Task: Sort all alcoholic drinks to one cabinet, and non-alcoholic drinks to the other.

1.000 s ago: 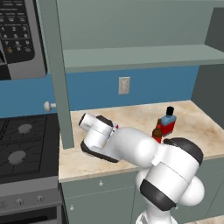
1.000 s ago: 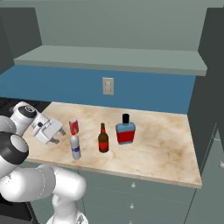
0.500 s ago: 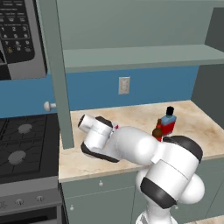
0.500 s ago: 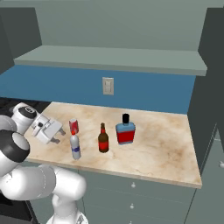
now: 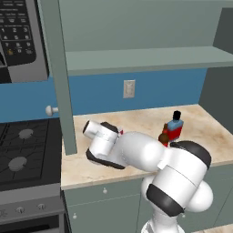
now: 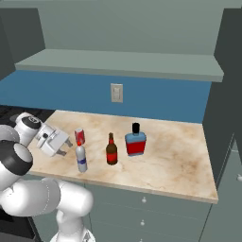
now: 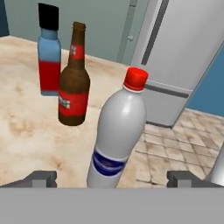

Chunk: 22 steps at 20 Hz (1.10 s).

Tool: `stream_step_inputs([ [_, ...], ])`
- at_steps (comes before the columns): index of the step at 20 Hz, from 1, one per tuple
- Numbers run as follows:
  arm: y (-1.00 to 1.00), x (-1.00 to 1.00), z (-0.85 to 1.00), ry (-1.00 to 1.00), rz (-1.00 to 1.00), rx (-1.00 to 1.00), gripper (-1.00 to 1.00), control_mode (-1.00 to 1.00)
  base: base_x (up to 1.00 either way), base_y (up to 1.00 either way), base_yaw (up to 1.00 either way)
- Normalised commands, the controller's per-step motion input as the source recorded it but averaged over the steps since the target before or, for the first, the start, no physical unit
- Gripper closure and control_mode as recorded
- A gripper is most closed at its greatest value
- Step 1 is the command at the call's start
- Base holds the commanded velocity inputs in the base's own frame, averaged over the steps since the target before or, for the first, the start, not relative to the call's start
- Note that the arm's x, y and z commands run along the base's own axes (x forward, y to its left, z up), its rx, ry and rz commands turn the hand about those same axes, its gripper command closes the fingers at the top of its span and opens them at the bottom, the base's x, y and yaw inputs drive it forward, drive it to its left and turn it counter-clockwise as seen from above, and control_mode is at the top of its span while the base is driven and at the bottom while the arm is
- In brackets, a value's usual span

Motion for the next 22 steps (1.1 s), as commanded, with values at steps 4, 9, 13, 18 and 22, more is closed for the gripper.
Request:
stream_step_inputs([
  [4, -0.18, 0.00, -0.04, 0.00, 0.00, -0.04, -1.00, -1.00, 0.00, 0.00, 0.00],
  [9, -0.20, 0.00, -0.04, 0.00, 0.00, -0.04, -1.00, -1.00, 0.00, 0.00, 0.00],
  [13, -0.19, 0.00, -0.04, 0.01, 0.00, -0.03, -1.00, -1.00, 0.00, 0.00, 0.00],
  [18, -0.12, 0.00, -0.06, 0.02, 0.00, -0.03, -1.00, -1.00, 0.00, 0.00, 0.00],
  [22, -0.07, 0.00, -0.07, 0.04, 0.00, -0.04, -1.00, -1.00, 0.00, 0.00, 0.00],
])
